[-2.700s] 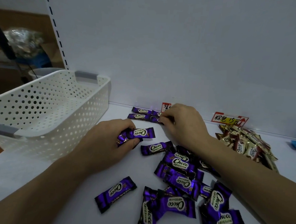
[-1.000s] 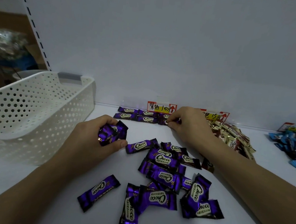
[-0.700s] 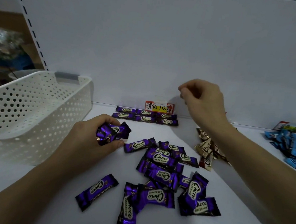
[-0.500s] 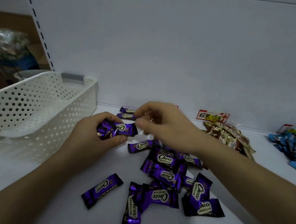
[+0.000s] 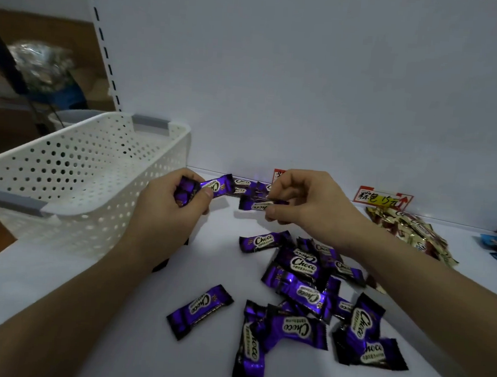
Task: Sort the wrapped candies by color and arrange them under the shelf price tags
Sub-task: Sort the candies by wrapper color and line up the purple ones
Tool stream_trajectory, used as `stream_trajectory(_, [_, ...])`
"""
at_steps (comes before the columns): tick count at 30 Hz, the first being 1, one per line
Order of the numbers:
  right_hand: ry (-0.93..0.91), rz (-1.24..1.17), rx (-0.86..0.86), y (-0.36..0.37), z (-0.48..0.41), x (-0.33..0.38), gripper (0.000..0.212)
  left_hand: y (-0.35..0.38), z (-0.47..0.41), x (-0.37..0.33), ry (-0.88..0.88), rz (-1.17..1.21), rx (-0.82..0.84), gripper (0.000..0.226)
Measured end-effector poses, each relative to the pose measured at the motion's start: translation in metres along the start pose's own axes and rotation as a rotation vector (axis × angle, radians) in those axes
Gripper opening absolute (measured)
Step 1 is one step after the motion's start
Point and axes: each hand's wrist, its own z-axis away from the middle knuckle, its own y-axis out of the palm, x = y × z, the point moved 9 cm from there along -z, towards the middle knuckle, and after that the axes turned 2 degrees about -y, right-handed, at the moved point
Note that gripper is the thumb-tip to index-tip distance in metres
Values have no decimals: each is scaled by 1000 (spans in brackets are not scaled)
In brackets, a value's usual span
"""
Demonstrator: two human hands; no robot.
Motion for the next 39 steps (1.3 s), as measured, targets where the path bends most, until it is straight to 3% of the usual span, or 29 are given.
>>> stream_trajectory(4, [73,-61,36,2,-9,-6,24,-3,-2,7,-25,-31,-28,9])
stream_trajectory(9, [-40,362,18,7,-24,4,16,-1,-3,13,-58,-31,-21,15])
stream_trajectory(12, [-24,473,51,16,-27,1,13,-1,-2,13,-55,-18,-16,16])
stream_trajectory(15, [26,372,-4,12,-32,-4,17,1,-2,10,-48,18,2,12])
stream_trajectory(18, [97,204,-1,14,-35,-10,36,0,-2,10,-54,48,-1,11])
stream_trajectory(21, [147,68,50,24,-36,-16,21,0,-2,12,-70,56,-8,12])
stream_trajectory(25, [10,377,33,32,-40,-12,17,-2,-2,12,-88,57,-25,15])
stream_trajectory(31, [-232,564,-7,38,-32,3,14,-1,-2,12,-98,82,-29,18])
stream_trajectory(35, [-160,577,131,39,-28,-6,3,-1,-2,12,-101,91,-34,18])
stream_trajectory(39, [-164,599,53,42,-41,-5,5,1,-1,12,-115,102,-31,18])
